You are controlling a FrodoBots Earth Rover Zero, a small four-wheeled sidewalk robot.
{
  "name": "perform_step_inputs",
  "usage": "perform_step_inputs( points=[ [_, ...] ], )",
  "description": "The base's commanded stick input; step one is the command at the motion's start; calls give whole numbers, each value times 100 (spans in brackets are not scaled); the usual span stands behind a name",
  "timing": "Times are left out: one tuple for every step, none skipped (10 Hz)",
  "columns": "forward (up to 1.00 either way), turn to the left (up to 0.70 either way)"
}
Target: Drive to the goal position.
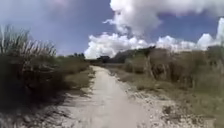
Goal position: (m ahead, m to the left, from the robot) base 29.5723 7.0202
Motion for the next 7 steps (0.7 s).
perform_step_inputs(
  points=[
    [85, 0],
    [85, 0],
    [85, 0],
    [85, 0],
    [85, 0],
    [85, 0],
    [85, 0]
  ],
)
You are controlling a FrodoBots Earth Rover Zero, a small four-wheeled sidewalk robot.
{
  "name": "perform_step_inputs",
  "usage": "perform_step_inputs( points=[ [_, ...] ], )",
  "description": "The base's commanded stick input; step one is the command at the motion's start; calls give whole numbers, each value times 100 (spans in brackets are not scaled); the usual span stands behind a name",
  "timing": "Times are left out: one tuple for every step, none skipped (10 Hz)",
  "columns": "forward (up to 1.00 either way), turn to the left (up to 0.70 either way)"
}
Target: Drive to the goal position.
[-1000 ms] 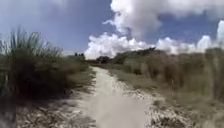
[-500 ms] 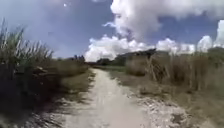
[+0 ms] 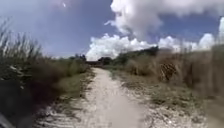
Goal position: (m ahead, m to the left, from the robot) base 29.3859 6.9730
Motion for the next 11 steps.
perform_step_inputs(
  points=[
    [85, 0],
    [85, 0],
    [85, 0],
    [85, 0],
    [85, 0],
    [85, 0],
    [85, 0],
    [85, 0],
    [85, 0],
    [85, 0],
    [85, 0]
  ],
)
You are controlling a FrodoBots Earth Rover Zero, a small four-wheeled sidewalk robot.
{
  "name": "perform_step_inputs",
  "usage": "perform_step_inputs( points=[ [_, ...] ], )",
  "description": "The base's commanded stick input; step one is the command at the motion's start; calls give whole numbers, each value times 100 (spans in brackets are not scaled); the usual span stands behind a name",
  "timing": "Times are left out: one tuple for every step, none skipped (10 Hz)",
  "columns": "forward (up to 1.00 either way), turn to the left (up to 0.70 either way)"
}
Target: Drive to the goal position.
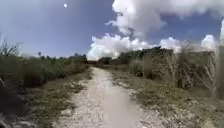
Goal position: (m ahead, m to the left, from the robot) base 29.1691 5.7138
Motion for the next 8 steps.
perform_step_inputs(
  points=[
    [85, 0],
    [85, 0],
    [85, 0],
    [85, 0],
    [85, 0],
    [85, 0],
    [85, 0],
    [85, 0]
  ],
)
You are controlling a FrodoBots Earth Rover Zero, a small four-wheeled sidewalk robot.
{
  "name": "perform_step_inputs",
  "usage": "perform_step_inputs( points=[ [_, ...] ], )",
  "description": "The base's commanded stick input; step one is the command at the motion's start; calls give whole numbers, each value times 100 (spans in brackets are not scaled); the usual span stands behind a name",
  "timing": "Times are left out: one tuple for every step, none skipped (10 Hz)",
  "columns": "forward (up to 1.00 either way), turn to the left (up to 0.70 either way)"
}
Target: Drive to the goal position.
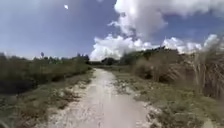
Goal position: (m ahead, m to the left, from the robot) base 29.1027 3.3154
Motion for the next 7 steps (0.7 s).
perform_step_inputs(
  points=[
    [85, 0],
    [85, 0],
    [85, 30],
    [85, 34],
    [85, 34],
    [85, 34],
    [85, 12]
  ],
)
